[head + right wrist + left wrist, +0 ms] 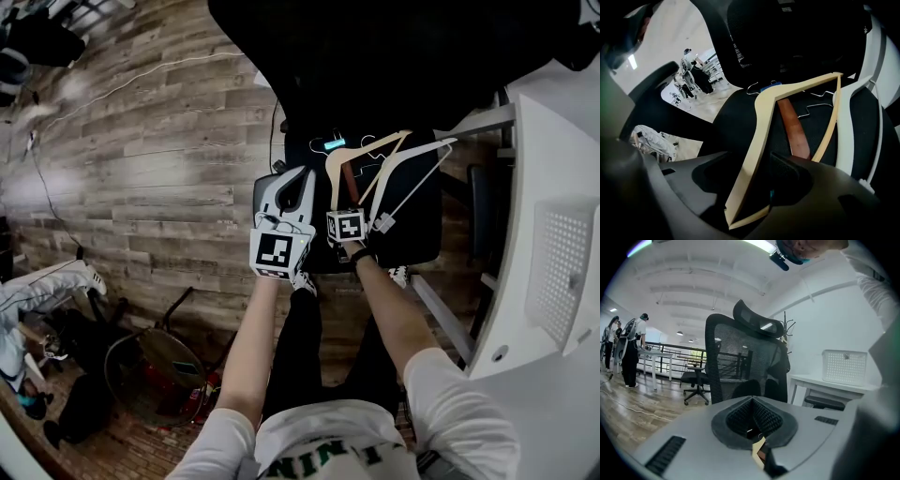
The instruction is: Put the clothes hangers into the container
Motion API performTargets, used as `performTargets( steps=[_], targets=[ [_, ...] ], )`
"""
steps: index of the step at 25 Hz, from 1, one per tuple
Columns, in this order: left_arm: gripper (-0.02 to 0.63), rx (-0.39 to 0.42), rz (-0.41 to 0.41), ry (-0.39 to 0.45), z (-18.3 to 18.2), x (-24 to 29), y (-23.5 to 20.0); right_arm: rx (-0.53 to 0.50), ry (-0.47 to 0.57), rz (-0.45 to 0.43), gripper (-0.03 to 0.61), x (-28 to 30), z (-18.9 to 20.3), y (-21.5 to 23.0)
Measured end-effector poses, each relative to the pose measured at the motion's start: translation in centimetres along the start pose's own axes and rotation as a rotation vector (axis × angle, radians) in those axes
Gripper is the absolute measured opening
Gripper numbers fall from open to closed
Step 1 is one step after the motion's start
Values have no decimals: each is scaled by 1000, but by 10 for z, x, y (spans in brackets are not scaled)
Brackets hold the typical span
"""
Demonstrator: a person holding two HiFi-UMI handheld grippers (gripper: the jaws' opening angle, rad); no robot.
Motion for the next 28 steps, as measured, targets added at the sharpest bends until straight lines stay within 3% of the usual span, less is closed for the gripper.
performTargets(
  steps=[2,4,9,21,28],
  targets=[
    [11,-3,-3,-4,2,-3,-3,-22,-4,49,210,0,-2,1],
    [11,-2,-5,-8,5,-6,-5,-33,1,64,205,1,-2,1],
    [11,-12,-22,-23,7,-14,-8,103,16,-21,112,-7,-2,6],
    [11,-49,-13,-1,-19,-33,14,173,83,-138,110,-70,18,-4],
    [11,-23,-16,-21,-52,-56,38,119,114,-176,112,-147,29,-14]
  ],
)
Point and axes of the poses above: the fingertips, and each gripper's own axes: x forward along the fingers, y to its right, z out of its underside, the point moved 5 cm from there along -x, backward along the fingers, and after that the axes turned 10 degrees about -y, right-handed, at the moved point
